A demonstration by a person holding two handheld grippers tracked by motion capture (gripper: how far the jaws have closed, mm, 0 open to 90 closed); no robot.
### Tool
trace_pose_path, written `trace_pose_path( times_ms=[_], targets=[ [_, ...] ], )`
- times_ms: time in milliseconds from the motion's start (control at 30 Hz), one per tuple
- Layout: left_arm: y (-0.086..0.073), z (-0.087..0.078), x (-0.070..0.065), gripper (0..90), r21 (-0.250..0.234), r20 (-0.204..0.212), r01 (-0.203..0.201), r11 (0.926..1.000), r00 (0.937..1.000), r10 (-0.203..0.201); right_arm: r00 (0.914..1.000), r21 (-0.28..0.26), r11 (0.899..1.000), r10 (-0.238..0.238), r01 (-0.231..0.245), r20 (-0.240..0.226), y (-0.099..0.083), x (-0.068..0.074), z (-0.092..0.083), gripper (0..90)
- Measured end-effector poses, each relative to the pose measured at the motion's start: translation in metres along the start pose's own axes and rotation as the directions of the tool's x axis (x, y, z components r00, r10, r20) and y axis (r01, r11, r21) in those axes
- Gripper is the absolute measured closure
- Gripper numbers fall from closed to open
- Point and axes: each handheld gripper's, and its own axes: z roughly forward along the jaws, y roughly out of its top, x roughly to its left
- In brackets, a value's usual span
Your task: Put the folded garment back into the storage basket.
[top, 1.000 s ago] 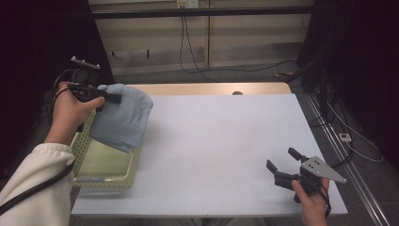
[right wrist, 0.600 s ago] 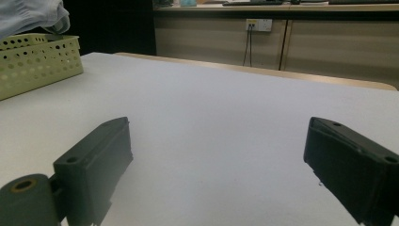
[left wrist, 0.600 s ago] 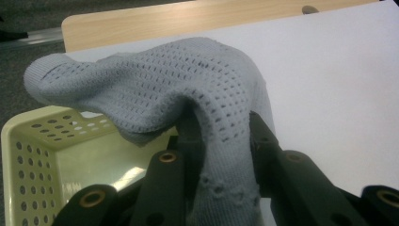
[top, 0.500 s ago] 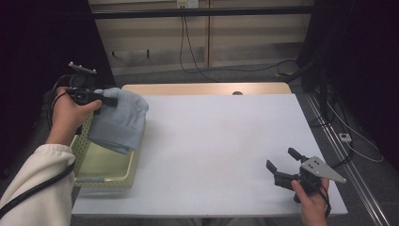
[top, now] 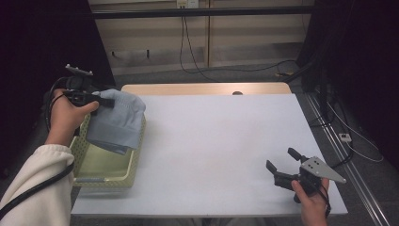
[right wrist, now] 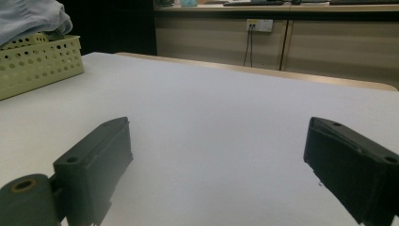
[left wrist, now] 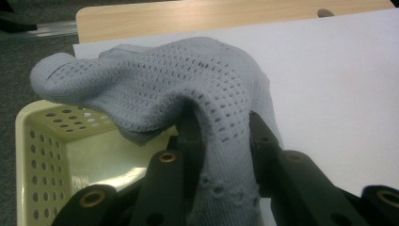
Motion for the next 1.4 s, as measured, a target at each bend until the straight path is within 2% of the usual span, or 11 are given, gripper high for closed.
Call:
trace_pose_path(
  times_ms=[133, 167, 467, 500, 667, 700, 767, 1133, 1167, 1400],
  targets=[
    [-0.005, 0.003, 0.004, 72.8, 0.037, -0.005, 0.001, 0.9993, 1.0, 0.0, 1.0, 0.002, 1.0, -0.001, 0.001, -0.001, 0.0, 0.0, 0.0, 8.7],
    [-0.007, 0.004, 0.006, 72.8, 0.037, -0.006, -0.004, 0.9993, 1.0, 0.004, 1.0, 0.001, 1.0, -0.002, 0.002, -0.001, 0.0, 0.0, 0.0, 8.7],
    [-0.021, 0.01, 0.024, 72.6, 0.032, -0.022, 0.055, 0.9979, 0.9983, -0.055, 0.9999, 0.006, 1.0, -0.007, 0.007, -0.01, 0.0, 0.001, 0.001, 8.7],
    [-0.022, 0.01, 0.025, 72.6, 0.034, -0.024, 0.051, 0.9981, 0.9984, -0.05, 0.9999, 0.006, 1.0, -0.007, 0.007, -0.009, 0.0, 0.001, 0.001, 8.7],
    [-0.026, 0.014, 0.027, 72.5, 0.063, -0.03, 0.036, 0.9974, 0.999, -0.034, 0.9999, 0.005, 1.0, -0.007, 0.007, -0.008, 0.0, 0.002, 0.001, 8.7],
    [-0.027, 0.016, 0.026, 72.5, 0.057, -0.03, 0.049, 0.9971, 0.9984, -0.048, 0.9999, 0.004, 1.0, -0.007, 0.007, -0.008, 0.0, 0.002, 0.001, 8.7],
    [-0.029, 0.017, 0.026, 72.5, 0.076, -0.035, 0.034, 0.9965, 0.9989, -0.032, 0.9999, 0.004, 1.0, -0.008, 0.008, -0.009, 0.0, 0.002, 0.001, 8.7],
    [-0.04, 0.024, 0.024, 72.3, 0.104, -0.002, 0.039, 0.9938, 0.9992, -0.039, 0.9999, 0.004, 1.0, -0.008, 0.008, -0.008, 0.0, 0.002, 0.0, 8.7],
    [-0.041, 0.025, 0.025, 72.3, 0.112, 0.004, 0.029, 0.9933, 0.9996, -0.03, 0.9999, 0.004, 1.0, -0.009, 0.009, -0.008, 0.0, 0.002, 0.0, 8.7],
    [-0.046, 0.028, 0.024, 72.2, 0.115, 0.019, 0.038, 0.9927, 0.999, -0.04, 0.9999, 0.005, 1.0, -0.009, 0.009, -0.008, 0.0, 0.002, 0.0, 8.7]
  ],
)
